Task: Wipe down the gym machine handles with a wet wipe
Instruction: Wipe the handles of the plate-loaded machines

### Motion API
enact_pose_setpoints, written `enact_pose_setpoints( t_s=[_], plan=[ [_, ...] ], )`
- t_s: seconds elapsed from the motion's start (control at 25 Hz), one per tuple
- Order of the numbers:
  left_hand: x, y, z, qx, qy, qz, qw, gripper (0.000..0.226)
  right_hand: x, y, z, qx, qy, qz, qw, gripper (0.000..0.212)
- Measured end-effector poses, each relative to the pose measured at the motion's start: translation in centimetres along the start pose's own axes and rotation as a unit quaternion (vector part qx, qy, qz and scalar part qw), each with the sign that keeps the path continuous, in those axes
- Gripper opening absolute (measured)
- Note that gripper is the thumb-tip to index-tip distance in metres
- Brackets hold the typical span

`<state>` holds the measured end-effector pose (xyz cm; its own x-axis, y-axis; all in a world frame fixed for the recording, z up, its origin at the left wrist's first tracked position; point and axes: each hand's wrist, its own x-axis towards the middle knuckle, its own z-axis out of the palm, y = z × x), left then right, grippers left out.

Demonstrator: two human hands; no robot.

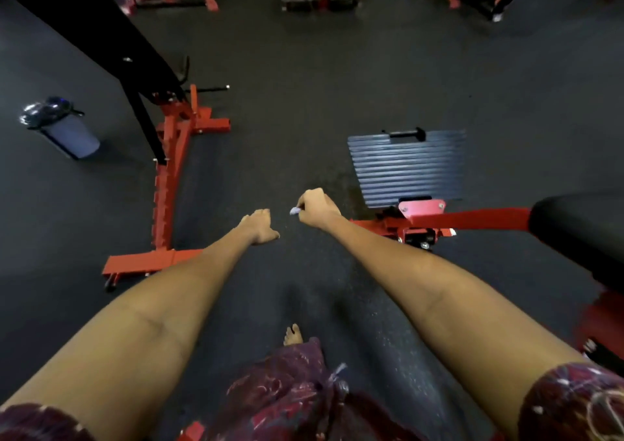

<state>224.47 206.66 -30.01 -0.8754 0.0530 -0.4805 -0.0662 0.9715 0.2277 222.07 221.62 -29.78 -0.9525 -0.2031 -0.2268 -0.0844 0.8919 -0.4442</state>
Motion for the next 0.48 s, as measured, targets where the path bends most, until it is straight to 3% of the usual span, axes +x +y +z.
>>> enact_pose_setpoints(
  t_s=[0.48],
  plan=[
    [26.0,-5.9,-16.7,0.071,-0.016,0.027,0.997,0.069,27.4,-3.2,-7.8,-0.038,0.012,0.043,0.998,0.020]
  ],
)
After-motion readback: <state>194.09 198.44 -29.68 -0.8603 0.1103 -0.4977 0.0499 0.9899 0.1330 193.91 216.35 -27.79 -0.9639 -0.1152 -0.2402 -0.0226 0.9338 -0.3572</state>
